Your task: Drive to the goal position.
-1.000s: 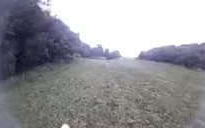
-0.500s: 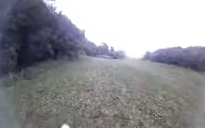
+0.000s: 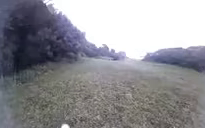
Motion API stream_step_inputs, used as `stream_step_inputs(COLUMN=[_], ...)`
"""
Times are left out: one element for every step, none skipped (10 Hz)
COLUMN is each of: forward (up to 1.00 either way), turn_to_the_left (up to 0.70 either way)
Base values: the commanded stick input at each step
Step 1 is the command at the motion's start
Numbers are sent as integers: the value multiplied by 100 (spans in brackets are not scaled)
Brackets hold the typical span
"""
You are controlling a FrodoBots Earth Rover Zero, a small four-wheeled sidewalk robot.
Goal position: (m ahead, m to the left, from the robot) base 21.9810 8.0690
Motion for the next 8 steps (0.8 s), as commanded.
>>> stream_step_inputs(forward=[70, 70, 70, 70, 70, 70, 70, 70], turn_to_the_left=[-35, -35, -35, -35, -35, -35, -32, -16])
